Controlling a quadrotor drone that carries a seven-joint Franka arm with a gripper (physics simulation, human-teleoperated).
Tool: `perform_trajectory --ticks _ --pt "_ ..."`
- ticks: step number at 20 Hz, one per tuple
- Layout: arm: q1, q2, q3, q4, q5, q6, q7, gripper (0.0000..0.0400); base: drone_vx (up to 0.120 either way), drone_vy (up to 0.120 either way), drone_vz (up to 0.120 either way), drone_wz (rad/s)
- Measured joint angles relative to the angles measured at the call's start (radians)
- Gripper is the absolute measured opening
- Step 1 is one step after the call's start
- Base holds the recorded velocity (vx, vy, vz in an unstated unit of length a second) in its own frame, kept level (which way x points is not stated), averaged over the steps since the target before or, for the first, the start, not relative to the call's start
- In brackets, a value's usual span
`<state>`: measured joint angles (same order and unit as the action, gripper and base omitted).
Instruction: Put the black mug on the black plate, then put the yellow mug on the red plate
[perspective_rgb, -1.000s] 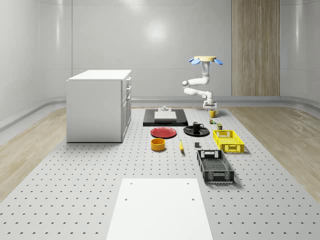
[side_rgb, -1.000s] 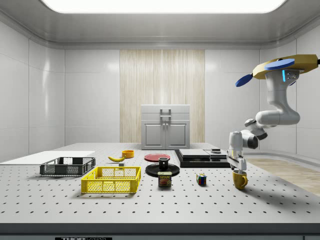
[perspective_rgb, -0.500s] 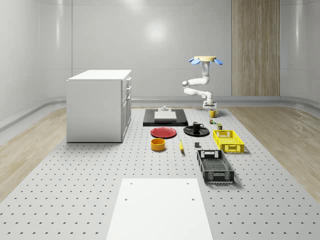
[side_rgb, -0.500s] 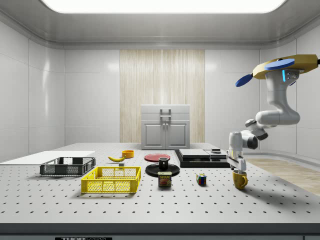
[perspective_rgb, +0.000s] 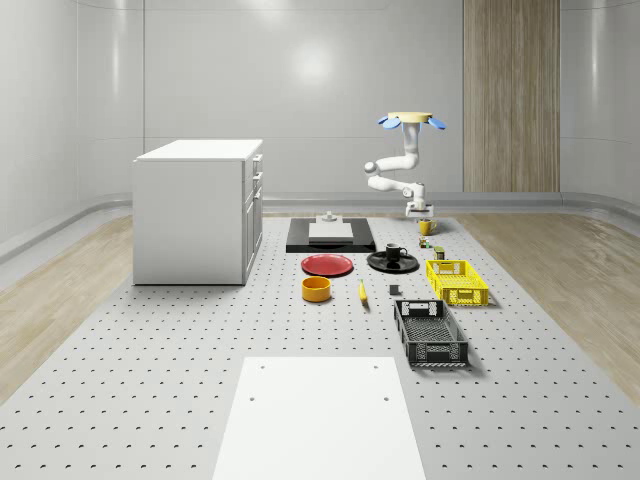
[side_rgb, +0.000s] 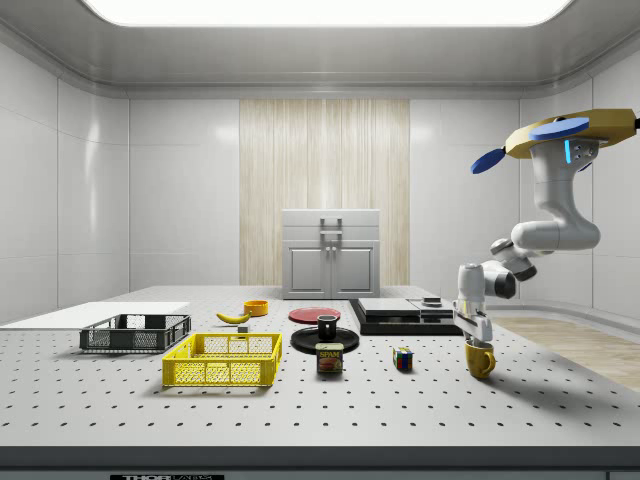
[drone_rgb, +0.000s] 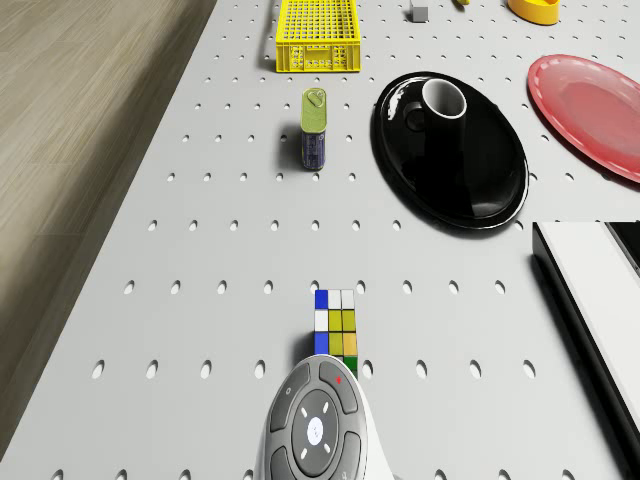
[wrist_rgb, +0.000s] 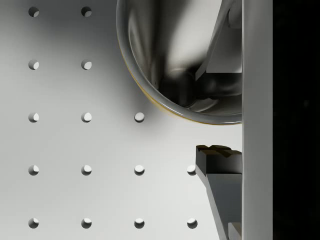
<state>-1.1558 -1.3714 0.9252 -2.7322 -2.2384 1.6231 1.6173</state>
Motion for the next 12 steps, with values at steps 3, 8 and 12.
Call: perform_trajectory --ticks 3,8,12 --pt "0.002 0.002 -0.001 0.000 -0.001 -0.002 -0.001 0.0118 0.000 0.000 0.000 0.000" --pt "0.009 0.004 0.012 -0.011 0.010 -0.015 -0.003 0.0112 0.000 0.000 0.000 0.000" --pt "0.019 0.004 0.046 -0.035 0.041 -0.038 -0.001 0.0111 0.000 0.000 0.100 0.000"
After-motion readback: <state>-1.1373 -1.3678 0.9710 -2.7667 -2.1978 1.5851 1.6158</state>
